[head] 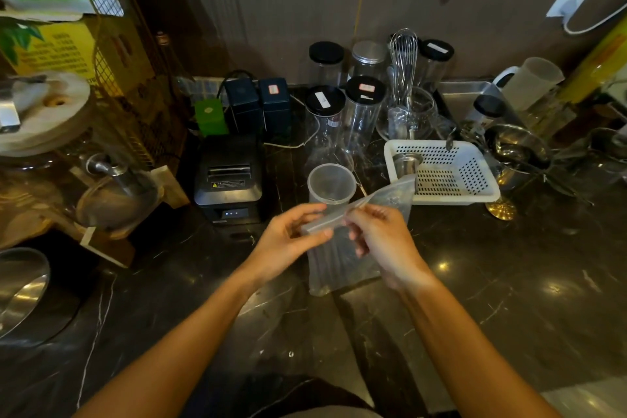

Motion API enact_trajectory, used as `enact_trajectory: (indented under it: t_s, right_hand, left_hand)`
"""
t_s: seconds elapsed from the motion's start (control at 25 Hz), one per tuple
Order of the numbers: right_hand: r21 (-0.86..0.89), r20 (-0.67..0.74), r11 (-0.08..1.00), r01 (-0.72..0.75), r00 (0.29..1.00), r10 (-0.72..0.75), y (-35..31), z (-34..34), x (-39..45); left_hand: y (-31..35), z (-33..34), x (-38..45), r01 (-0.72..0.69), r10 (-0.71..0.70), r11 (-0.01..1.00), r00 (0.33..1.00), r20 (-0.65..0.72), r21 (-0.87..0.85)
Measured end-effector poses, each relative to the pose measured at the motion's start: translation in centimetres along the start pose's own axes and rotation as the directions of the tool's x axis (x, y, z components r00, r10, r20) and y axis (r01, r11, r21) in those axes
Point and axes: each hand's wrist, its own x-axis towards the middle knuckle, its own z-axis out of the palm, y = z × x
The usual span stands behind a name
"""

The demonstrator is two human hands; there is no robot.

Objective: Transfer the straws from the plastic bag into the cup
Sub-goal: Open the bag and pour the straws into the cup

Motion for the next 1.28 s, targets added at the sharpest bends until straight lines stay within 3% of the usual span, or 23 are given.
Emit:
enact_trajectory:
  t_s: [0.2,0.32,0.52,0.84,0.96,1.2,1.28]
  right_hand:
    - [-0.073,0.01,0.993,0.091,0.996,-0.09,-0.5,-0.7,0.0]
    - [-0.097,0.022,0.987,0.126,0.992,-0.124,-0.3,-1.0,-0.2]
    - [0.019,0.142,0.996,0.092,0.985,-0.093,0.5,-1.7,-0.4]
    - [0.199,0.227,0.979,0.049,0.969,-0.094,1.4,-2.2,-1.0]
    - [0.212,0.237,0.977,0.032,0.968,-0.083,1.5,-2.3,-0.9]
    - [0.079,0.221,0.993,0.088,0.97,-0.104,1.2,-2.2,-0.7]
    - [0.039,0.196,0.991,0.131,0.971,-0.136,0.9,-2.2,-0.7]
  left_hand:
    - [2.6,0.8,0.1,-0.04,0.037,0.999,0.986,0.163,0.014]
    - [3.4,1.7,0.3,-0.05,0.042,0.998,0.986,0.161,0.047]
    - [4.0,1.9,1.0,-0.028,0.016,0.998,0.984,0.176,0.062]
    - [3.3,1.7,0.7,0.15,-0.121,0.982,0.967,0.224,-0.118]
    - [3.2,1.8,0.8,0.137,-0.124,0.988,0.979,0.164,-0.067]
    - [4.7,2.0,1.4,0.012,-0.041,0.981,0.988,0.146,0.195]
    - [4.7,1.9,1.5,-0.005,-0.021,0.978,0.992,0.123,0.207]
